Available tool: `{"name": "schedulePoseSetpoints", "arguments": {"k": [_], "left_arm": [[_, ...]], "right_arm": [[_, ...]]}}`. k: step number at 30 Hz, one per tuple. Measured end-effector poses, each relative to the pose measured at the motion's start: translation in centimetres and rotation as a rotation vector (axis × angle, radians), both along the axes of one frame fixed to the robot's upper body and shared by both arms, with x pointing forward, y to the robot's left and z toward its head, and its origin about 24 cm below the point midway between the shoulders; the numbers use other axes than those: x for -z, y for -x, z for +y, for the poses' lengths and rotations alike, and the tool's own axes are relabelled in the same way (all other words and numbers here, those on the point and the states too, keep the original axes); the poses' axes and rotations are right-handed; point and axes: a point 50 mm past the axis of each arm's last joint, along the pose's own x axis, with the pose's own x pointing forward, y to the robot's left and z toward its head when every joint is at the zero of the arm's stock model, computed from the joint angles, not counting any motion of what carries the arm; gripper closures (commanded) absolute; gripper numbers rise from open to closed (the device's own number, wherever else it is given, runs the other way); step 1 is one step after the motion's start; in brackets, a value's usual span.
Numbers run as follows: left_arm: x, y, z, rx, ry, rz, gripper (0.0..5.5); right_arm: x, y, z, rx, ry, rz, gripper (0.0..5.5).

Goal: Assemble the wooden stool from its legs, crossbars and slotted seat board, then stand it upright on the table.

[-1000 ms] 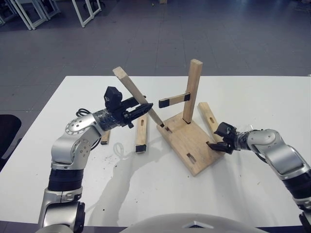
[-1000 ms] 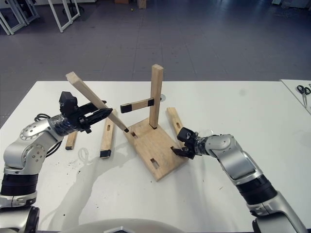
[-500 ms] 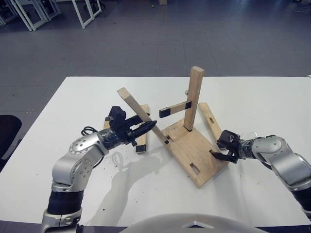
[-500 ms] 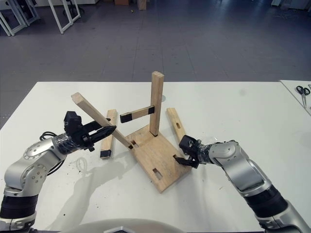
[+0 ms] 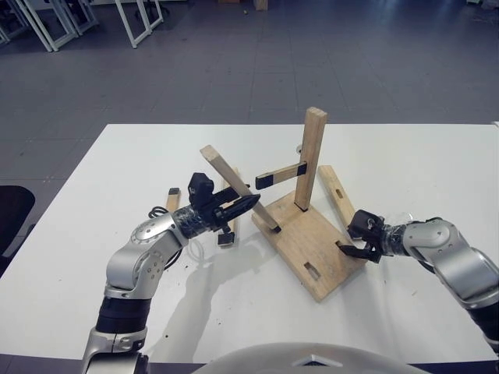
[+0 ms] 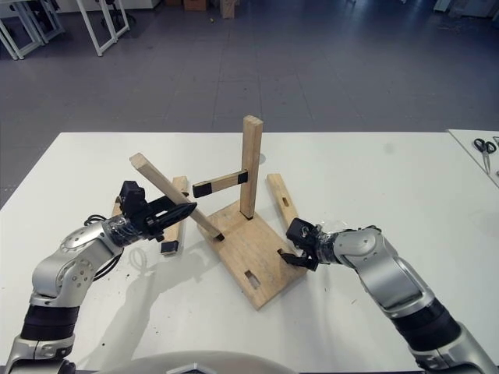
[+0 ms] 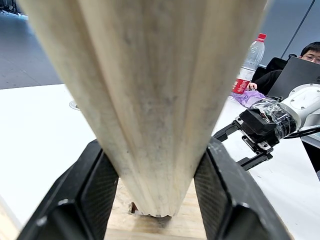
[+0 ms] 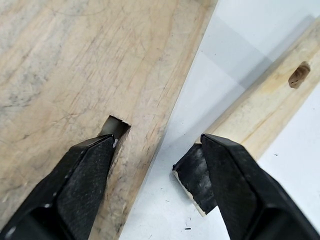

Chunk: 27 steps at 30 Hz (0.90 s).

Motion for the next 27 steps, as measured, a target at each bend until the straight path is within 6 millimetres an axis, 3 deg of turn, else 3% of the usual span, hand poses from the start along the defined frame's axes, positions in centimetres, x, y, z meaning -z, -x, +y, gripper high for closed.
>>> {"name": "schedulePoseSetpoints", "arguments": {"k": [9, 15, 27], "left_arm": [[-0.3, -0.9, 1.0, 0.034, -0.097, 0.000, 3.45], [-1.1, -0.6, -0.4, 0.095, -0.235, -0.057, 3.45], [-1.1, -1.8, -0.5, 0.088, -0.244, 0.008, 3.45]], "right_arm": [[0.1, 0.1, 0.2, -0.001, -0.003, -0.012, 2.30], [0.1, 0.1, 0.2, 0.005, -0.002, -0.015, 2.30], [0.1, 0.1, 0.2, 0.008, 0.005, -0.023, 2.30]]}}
